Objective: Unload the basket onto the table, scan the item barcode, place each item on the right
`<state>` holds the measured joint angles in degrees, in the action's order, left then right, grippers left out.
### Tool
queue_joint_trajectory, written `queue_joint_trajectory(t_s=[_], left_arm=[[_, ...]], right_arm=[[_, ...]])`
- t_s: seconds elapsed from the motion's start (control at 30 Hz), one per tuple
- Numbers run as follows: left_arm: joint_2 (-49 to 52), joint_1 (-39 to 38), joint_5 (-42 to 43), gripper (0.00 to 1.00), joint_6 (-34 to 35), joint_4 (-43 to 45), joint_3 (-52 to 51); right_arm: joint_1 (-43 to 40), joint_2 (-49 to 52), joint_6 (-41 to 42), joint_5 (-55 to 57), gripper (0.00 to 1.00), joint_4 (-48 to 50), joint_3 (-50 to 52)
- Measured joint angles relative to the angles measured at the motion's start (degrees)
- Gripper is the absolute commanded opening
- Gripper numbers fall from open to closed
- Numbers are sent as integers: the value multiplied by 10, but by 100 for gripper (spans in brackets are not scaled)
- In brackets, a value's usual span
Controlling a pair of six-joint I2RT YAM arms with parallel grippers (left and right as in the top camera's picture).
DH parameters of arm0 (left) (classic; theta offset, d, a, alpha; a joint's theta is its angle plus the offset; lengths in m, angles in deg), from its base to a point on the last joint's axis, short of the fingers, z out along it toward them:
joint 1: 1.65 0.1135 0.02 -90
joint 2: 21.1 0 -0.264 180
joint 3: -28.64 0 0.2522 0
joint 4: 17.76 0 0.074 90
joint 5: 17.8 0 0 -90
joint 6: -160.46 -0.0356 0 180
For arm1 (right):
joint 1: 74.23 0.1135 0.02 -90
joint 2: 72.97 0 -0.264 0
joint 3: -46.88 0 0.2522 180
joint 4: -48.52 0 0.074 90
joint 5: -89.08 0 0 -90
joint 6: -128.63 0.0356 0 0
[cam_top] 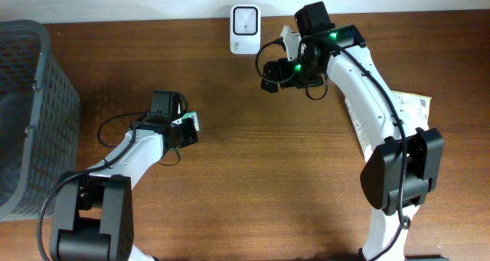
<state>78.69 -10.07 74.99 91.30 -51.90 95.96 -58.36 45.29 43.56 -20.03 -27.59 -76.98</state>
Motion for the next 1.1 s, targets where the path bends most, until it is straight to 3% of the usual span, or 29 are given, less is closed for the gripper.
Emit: queue_joint_trajectory(t_s=[0.07, 0.1, 0.13, 0.2, 0.23, 0.4, 0.5, 0.6, 0.67, 0.87, 1.1], left_arm=[[1, 17, 0, 1, 0, -54, 34], [1, 33, 0, 9, 0, -83, 63], [1, 52, 0, 31, -8, -124, 100], [-1, 110, -12, 90, -31, -160, 201], [-3, 124, -18, 99, -37, -156, 213], [-3, 157, -32, 99, -38, -124, 216], [-3, 156, -34, 99, -39, -124, 216], [-3, 156, -35, 99, -39, -124, 216], [-3, 156, -35, 99, -39, -124, 216], [-3, 156, -35, 99, -39, -123, 216], [-3, 156, -35, 99, -39, -124, 216]], right_arm=[[11, 0, 0, 0, 96, 6, 0], [23, 0, 0, 0, 96, 13, 0], [39, 0, 2, 0, 96, 30, 1], [96, 11, 19, -1, 100, 72, 2], [108, 17, 21, 0, 99, 100, 3], [176, 93, 3, -5, 100, 191, 3], [219, 142, 10, -17, 90, 233, 5], [237, 159, 61, -13, 86, 279, 6], [250, 165, 146, 22, 83, 294, 6], [262, 187, 257, 122, 83, 253, 2], [257, 185, 268, 188, 88, 189, -6]])
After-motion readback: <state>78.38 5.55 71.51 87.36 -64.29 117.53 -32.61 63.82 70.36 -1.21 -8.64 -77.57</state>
